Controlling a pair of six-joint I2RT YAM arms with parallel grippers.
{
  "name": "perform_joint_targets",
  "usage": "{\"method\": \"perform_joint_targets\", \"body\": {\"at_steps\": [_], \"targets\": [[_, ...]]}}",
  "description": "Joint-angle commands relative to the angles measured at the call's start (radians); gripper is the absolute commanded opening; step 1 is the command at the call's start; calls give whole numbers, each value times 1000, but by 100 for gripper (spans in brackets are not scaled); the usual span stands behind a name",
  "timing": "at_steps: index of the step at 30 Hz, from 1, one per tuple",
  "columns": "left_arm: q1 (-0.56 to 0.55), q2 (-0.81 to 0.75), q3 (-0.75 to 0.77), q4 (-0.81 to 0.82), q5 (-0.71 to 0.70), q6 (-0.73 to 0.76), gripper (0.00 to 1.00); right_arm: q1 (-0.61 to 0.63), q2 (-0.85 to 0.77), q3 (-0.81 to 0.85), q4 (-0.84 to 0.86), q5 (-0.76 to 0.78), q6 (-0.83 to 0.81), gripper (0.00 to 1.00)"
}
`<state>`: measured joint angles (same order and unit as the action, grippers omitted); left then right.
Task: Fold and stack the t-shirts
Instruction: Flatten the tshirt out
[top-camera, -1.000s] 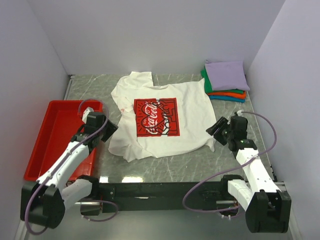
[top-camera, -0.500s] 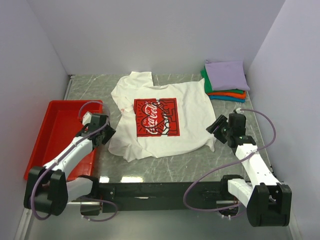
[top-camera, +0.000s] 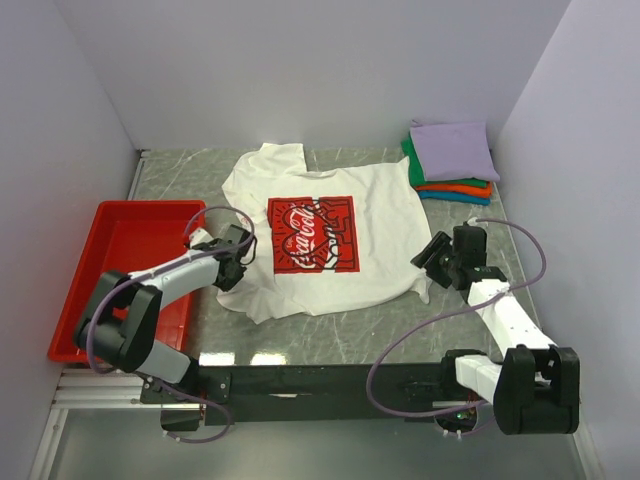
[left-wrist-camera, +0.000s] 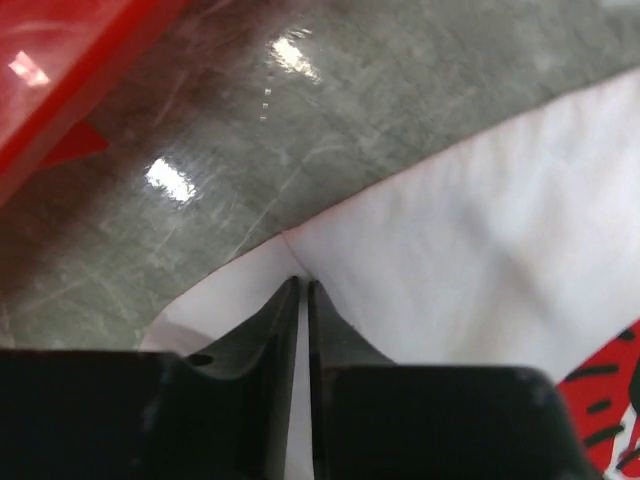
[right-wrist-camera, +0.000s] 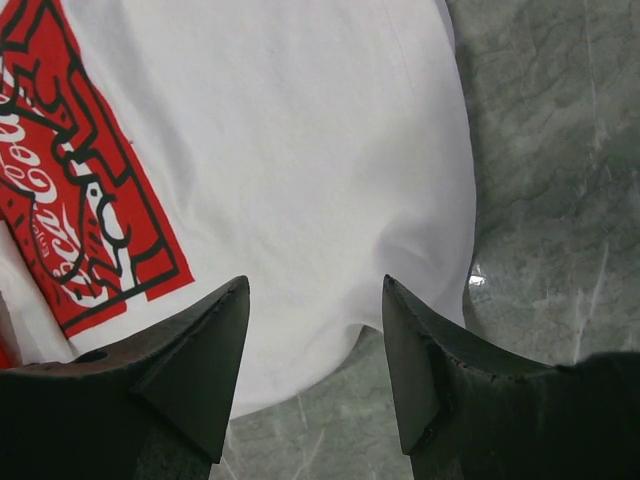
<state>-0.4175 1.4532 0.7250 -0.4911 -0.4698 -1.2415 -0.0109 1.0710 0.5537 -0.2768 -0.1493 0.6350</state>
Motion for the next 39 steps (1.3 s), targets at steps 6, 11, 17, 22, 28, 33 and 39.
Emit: {"method": "perform_joint_targets", "body": {"at_steps": [6,11,17,22,28,33,39], "targets": [[-89,-97,-87,-221,-110,-297,9,-1,75,64,36,13,5,63],[-124,-298,-190,-259,-58,-361,7,-11,118,87,30,22,-3,63],[-152,-494,-228,-307,-30,-385,7,-37,138,94,2,31,5,63],[-153,-573,-179,-238,-87,-245,8,-67,35,31,-41,34,46,63],[-153,-478,-61,-193,-125,-132,11,-116,-101,-70,-105,-1,100,60],[-152,-404,-9,-147,-118,-76,12,-153,-201,-171,-173,-26,160,56],[-152,-378,-22,-81,-99,-39,12,-179,-321,-279,-161,-75,267,55]]}}
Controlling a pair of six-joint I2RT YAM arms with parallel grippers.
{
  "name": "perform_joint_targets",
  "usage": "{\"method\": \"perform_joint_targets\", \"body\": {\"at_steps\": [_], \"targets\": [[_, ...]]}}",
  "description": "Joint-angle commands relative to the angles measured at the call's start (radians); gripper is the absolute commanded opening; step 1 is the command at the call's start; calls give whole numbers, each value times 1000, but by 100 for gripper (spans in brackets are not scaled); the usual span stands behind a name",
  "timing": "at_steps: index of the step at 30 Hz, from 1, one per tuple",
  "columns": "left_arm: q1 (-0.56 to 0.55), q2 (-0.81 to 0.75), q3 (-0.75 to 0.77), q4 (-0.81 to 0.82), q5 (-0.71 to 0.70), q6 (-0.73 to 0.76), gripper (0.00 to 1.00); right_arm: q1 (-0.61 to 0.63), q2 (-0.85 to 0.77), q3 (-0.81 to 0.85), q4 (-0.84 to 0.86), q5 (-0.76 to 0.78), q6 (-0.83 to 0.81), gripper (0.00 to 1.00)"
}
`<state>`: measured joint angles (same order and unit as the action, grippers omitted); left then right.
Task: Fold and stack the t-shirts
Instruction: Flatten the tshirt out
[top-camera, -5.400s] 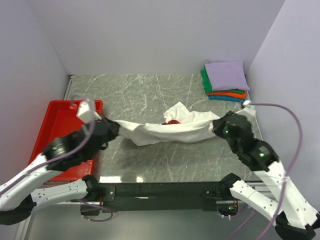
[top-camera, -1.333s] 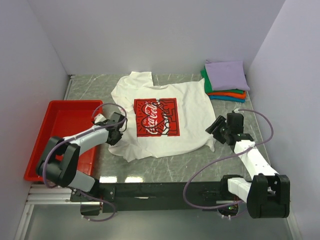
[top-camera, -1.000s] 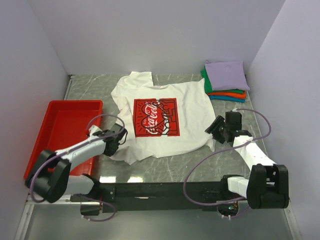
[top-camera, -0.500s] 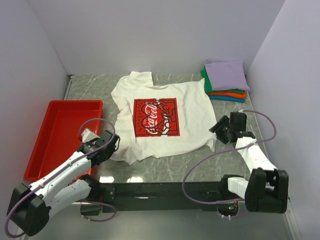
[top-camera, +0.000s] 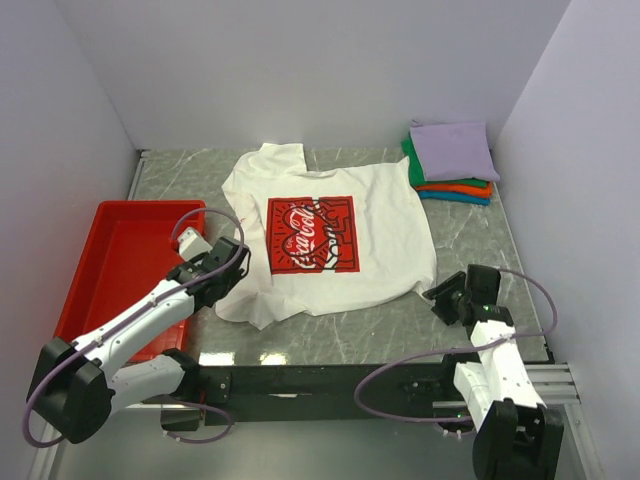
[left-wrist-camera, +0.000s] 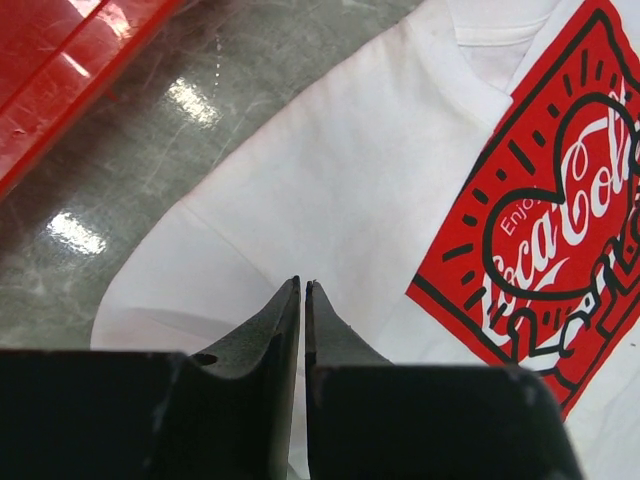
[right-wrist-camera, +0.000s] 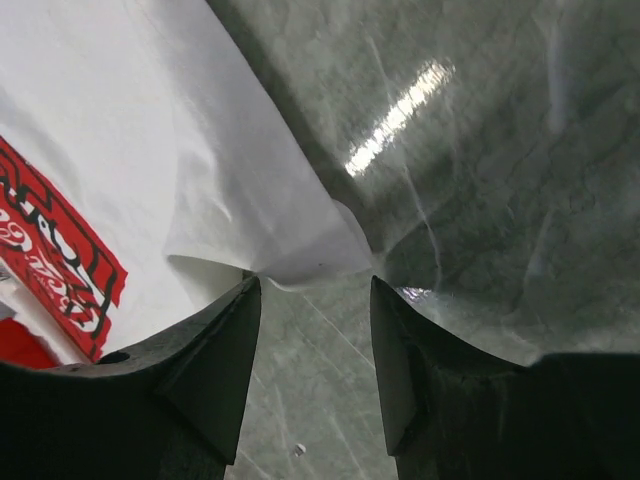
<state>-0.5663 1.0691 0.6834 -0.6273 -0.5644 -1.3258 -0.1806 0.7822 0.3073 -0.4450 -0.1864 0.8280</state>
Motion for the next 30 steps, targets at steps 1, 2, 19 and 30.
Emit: {"method": "perform_joint_targets", "body": {"at_steps": [1,2,19,30], "targets": [[-3,9,19,57,-3,49,12,-11,-35,-42,23,-47,103,55],[-1,11,18,60,-2,54,12,-10,-32,-49,28,-60,112,55],[14,-1,-12,64,1,71,13,-46,34,45,55,166,46,30],[107,51,-38,94,60,74,11,-98,10,110,-30,173,-55,1]]}}
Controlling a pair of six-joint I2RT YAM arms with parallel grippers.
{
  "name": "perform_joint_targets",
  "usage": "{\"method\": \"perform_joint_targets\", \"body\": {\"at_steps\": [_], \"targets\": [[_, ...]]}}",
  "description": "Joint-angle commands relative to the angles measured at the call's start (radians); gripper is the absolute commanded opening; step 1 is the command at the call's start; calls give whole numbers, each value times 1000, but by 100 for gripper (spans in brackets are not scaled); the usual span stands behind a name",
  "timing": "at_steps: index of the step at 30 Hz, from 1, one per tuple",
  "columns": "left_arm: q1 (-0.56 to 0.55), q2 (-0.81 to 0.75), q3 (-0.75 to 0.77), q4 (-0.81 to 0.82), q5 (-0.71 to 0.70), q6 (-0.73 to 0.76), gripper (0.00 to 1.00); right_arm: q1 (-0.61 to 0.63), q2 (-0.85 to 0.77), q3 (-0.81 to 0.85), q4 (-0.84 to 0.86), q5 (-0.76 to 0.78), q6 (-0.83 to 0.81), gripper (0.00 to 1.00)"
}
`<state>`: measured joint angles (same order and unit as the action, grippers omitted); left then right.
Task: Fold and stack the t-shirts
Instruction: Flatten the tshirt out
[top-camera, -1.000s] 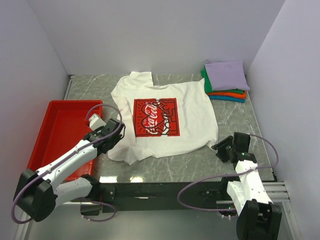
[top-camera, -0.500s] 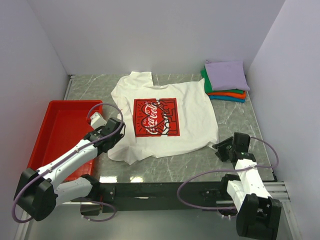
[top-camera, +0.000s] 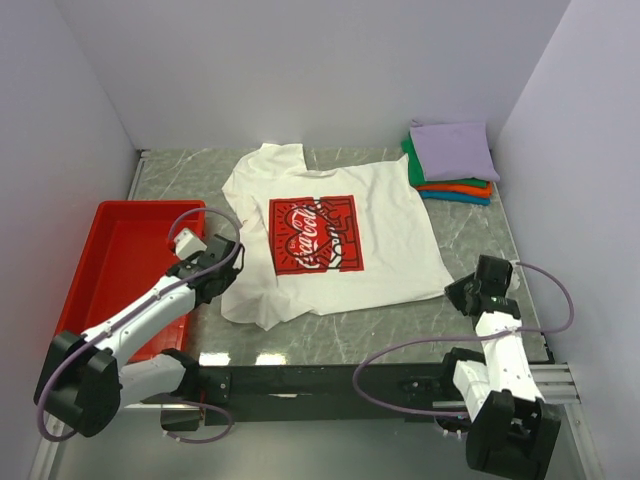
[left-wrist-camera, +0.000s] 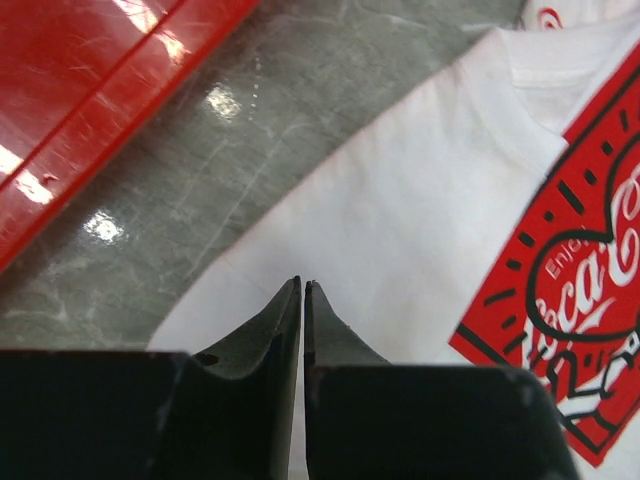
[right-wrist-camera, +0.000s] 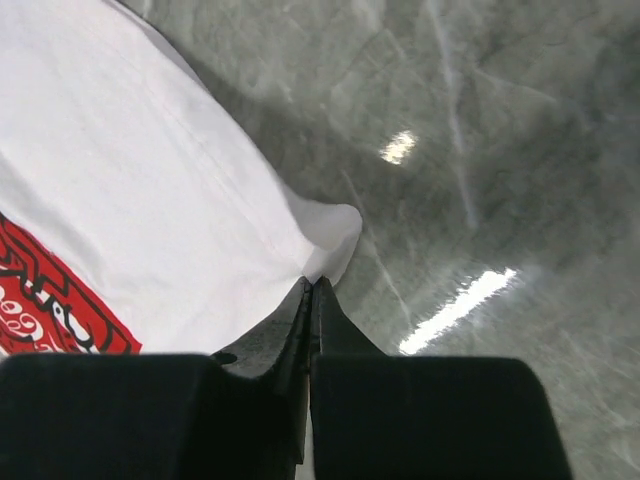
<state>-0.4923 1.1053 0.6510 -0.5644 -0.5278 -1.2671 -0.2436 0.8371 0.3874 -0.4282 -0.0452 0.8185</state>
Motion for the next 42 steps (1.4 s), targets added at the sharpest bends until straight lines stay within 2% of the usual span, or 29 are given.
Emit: {"method": "perform_joint_targets", "body": {"at_steps": [1,6,10,13,15,17,18,19,22,25,28,31,32,34,35,36,38,42], "targets": [[41,19,-2,32,26,21,11,-46,-58,30,-72,25,-56,1],[49,62,27,67,38,52,11,-88,-130,45,-145,-21,-52,1],[49,134,65,125,74,97,14,-106,-176,71,-205,8,-41,0],[49,223,110,120,78,101,21,-141,-199,102,-231,31,-38,1],[49,278,145,118,78,109,29,-164,-201,116,-227,18,-47,2],[49,319,165,126,83,123,38,-175,-188,128,-209,-5,-58,7],[49,335,174,123,80,121,40,-175,-162,133,-199,-19,-70,14],[49,347,183,126,83,130,42,-177,-147,140,-193,-31,-79,17],[46,386,210,143,109,147,44,-177,-96,159,-160,-102,-119,32],[40,384,208,182,126,163,42,-175,-84,169,-141,-124,-137,43],[32,402,232,178,112,170,40,-175,-92,168,-100,-157,-136,46],[15,468,314,100,56,147,34,-169,-81,160,-57,-195,-124,47],[11,510,328,83,46,143,26,-171,-69,160,-49,-203,-122,47],[-12,551,349,39,10,118,21,-163,-55,162,-21,-212,-116,47],[-20,585,363,26,-1,109,9,-160,-41,166,-15,-216,-113,47],[-34,600,368,8,-9,82,2,-157,-35,168,-6,-220,-110,47],[-46,632,374,-69,-50,34,1,-145,-15,171,19,-235,-107,47],[-81,608,305,-123,-89,-86,1,-103,25,176,60,-228,-94,47]]}}
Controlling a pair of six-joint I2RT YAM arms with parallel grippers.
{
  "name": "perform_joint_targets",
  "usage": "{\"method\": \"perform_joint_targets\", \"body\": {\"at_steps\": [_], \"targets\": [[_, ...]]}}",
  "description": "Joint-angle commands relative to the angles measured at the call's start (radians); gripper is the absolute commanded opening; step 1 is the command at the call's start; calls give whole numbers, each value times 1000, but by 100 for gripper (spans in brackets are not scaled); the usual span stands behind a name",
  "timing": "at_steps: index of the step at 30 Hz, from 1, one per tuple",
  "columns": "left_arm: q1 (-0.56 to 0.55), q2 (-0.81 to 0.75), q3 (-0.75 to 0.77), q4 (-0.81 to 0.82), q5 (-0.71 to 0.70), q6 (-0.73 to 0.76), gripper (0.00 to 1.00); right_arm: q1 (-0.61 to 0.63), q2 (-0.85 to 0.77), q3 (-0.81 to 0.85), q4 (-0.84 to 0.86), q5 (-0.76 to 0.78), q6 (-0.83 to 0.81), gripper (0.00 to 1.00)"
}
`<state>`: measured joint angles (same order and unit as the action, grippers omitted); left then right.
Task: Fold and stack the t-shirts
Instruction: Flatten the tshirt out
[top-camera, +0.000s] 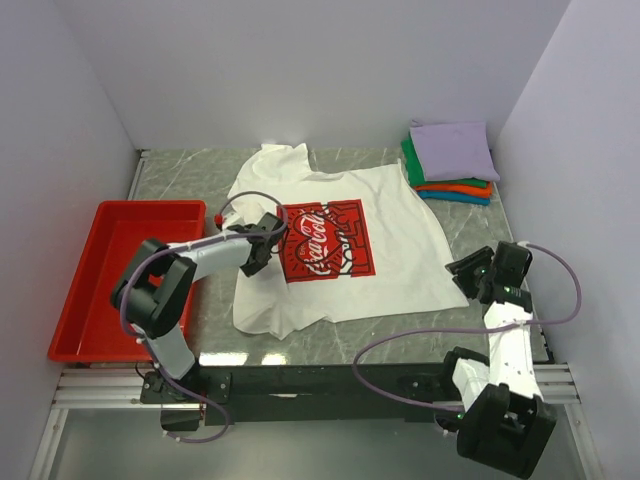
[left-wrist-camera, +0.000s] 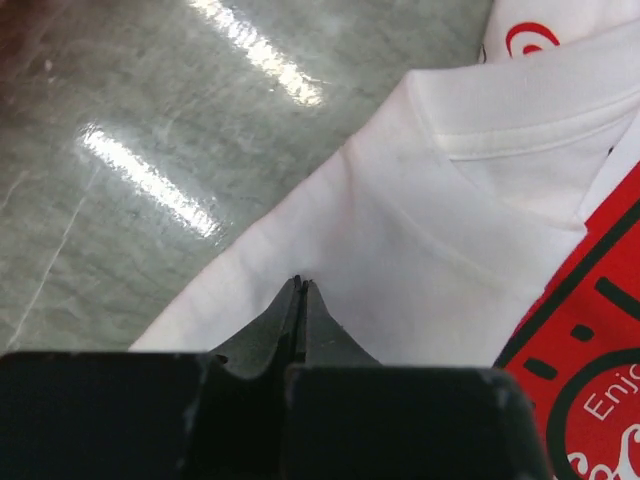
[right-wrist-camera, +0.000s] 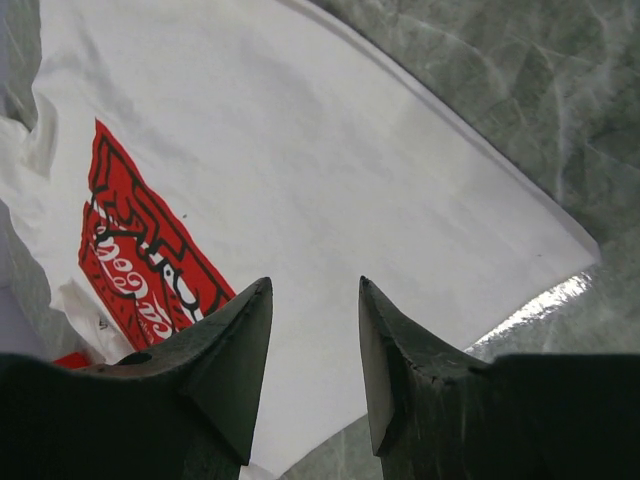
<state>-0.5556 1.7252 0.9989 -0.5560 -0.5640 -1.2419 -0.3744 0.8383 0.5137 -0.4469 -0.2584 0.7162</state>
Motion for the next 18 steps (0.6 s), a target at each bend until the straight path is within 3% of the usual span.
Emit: {"method": "perform_joint_targets", "body": {"at_steps": [1,11,18], "targets": [[-23,-24,-81,-140,-54,-131,1,43,34,49,94,-13,11,47],[-75,-335,-348,-209,55,-370,1,176,203,54,214,19,55,47],[-79,-518,-419,-251,96,-404,1,213,301,71,241,28,29,48]]}}
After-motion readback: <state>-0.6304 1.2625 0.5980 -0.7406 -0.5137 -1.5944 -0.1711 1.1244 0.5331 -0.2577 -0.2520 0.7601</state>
